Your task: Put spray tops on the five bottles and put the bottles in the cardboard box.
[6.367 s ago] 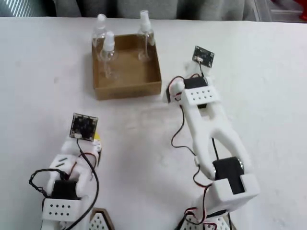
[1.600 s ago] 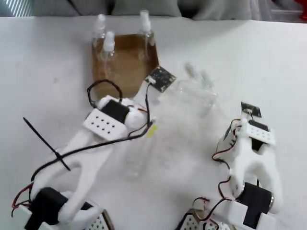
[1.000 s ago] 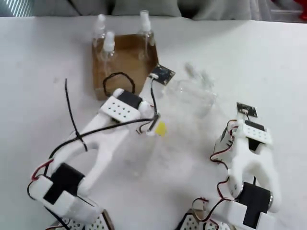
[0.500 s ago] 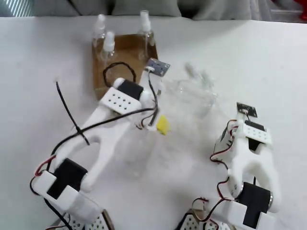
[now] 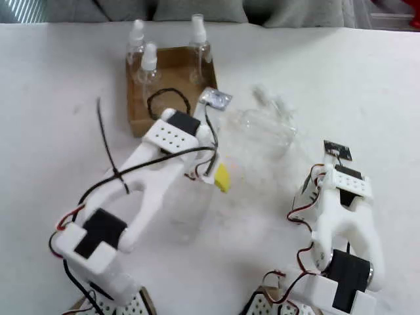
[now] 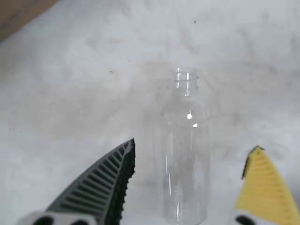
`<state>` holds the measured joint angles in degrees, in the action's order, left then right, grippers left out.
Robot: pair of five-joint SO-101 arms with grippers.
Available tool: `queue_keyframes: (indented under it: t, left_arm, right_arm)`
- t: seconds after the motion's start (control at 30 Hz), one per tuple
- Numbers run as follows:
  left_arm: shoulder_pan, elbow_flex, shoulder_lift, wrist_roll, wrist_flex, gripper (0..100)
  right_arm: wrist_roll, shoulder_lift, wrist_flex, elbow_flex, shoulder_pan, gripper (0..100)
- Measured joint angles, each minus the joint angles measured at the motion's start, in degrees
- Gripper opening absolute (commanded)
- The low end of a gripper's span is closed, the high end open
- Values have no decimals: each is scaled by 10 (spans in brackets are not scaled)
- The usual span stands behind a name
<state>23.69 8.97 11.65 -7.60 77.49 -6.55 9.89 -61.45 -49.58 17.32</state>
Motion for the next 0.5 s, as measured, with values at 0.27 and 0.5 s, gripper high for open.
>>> queue_keyframes:
  t: [0.27,0.5]
  left_arm:
    - [0,-99,117,2,35,335]
    - [-14,-140,159,2,38,332]
  right_arm:
    - [0,0,0,0,0,405]
    - [0,0,0,0,0,405]
